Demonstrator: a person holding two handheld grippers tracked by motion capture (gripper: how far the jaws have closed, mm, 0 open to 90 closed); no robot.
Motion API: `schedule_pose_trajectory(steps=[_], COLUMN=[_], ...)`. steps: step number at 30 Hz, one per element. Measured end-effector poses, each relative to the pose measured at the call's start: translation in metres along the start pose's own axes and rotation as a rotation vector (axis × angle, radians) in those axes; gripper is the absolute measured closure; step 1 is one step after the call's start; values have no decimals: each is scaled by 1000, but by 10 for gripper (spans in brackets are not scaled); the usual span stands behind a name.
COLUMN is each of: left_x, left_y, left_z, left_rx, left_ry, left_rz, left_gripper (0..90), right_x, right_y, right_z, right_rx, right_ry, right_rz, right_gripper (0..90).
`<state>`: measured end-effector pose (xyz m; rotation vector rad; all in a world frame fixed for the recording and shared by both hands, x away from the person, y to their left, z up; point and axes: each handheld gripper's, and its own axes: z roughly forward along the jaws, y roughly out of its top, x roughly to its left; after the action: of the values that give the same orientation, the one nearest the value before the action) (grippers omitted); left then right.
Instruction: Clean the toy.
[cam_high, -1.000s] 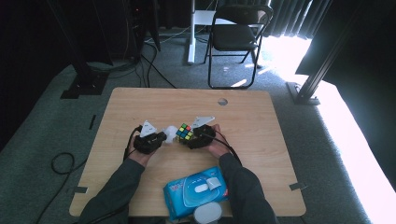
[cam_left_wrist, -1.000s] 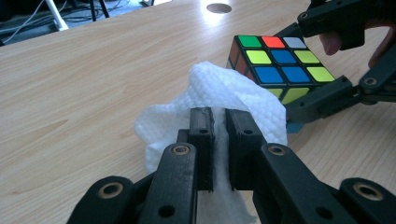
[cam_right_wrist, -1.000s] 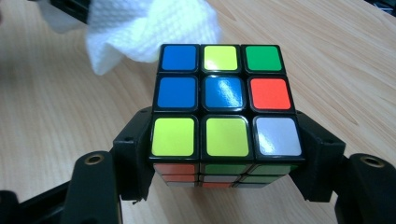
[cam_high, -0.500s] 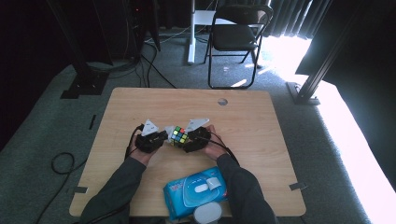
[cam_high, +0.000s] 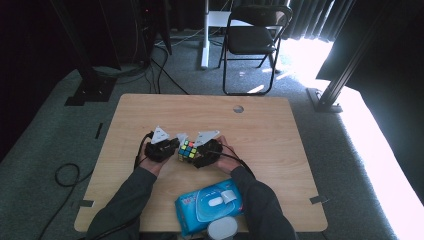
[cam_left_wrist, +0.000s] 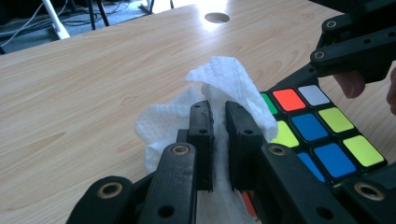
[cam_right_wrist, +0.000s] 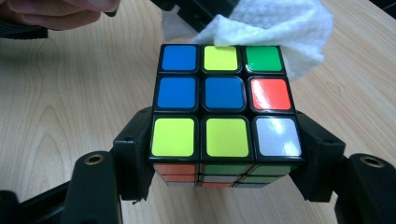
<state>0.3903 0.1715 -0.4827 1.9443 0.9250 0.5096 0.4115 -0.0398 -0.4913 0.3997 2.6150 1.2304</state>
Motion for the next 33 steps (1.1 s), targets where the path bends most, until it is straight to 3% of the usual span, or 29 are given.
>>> schedule_pose_trajectory(steps=[20,33], left_x=[-3,-8], left_y=[-8,-21], left_z=[2,1], left_rx=[31,59], left_ry=[-7,-22], left_rz=[7,13], left_gripper=[822,821], right_x=[-3,-9], right_y=[0,-3], right_z=[-3,-9], right_rx=[-14,-33], right_ry=[-8,-19], right_rz=[11,52], right_gripper=[340,340])
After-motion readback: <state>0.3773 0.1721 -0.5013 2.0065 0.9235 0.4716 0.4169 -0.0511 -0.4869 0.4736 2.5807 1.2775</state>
